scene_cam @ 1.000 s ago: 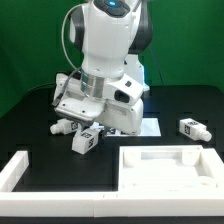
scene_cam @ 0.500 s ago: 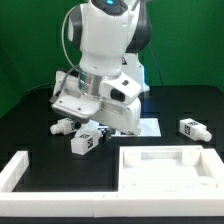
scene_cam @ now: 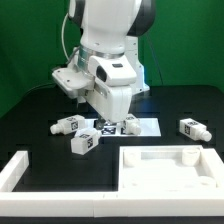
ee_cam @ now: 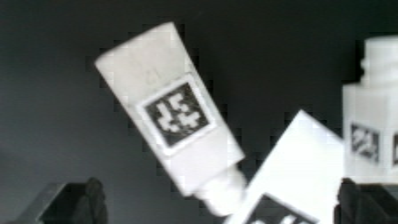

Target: Assemble one leg

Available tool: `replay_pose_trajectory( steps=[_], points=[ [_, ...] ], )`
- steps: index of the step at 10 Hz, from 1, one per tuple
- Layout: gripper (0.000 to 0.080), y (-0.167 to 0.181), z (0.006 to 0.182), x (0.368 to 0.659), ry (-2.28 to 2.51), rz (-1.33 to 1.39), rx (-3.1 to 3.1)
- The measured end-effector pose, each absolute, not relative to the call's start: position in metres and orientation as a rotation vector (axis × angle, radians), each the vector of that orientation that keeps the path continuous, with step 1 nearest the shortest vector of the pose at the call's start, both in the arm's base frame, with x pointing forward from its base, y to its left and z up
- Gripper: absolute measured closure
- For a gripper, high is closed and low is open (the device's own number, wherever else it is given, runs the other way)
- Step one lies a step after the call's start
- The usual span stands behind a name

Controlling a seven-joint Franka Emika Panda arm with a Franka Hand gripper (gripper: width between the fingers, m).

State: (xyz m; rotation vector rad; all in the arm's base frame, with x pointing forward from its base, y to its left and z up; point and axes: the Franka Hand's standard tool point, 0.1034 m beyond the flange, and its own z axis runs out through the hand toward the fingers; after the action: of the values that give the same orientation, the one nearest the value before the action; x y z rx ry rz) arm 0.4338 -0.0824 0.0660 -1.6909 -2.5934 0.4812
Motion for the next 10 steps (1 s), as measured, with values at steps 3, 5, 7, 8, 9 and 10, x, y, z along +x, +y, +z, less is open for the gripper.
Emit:
replay_pose_trajectory(
  steps=[3,5,7,8,9,10],
  points=[
    [0.0151,-0.085,0.074,0.451,-2.423,0.476,-1.987],
    [0.0151,-0.084,0.072,0.450,-2.289,0.476,-2.165],
    [0.0151,-0.084,0.072,0.449,-2.156,0.472,-2.323],
    [0.0151,-0.083,0.072,0.450,-2.105,0.465,-2.374],
    [0.0151,-0.085,0.074,0.457,-1.915,0.454,-2.554],
    [0.0151,-0.086,0.079,0.466,-1.667,0.434,-2.750]
  ],
)
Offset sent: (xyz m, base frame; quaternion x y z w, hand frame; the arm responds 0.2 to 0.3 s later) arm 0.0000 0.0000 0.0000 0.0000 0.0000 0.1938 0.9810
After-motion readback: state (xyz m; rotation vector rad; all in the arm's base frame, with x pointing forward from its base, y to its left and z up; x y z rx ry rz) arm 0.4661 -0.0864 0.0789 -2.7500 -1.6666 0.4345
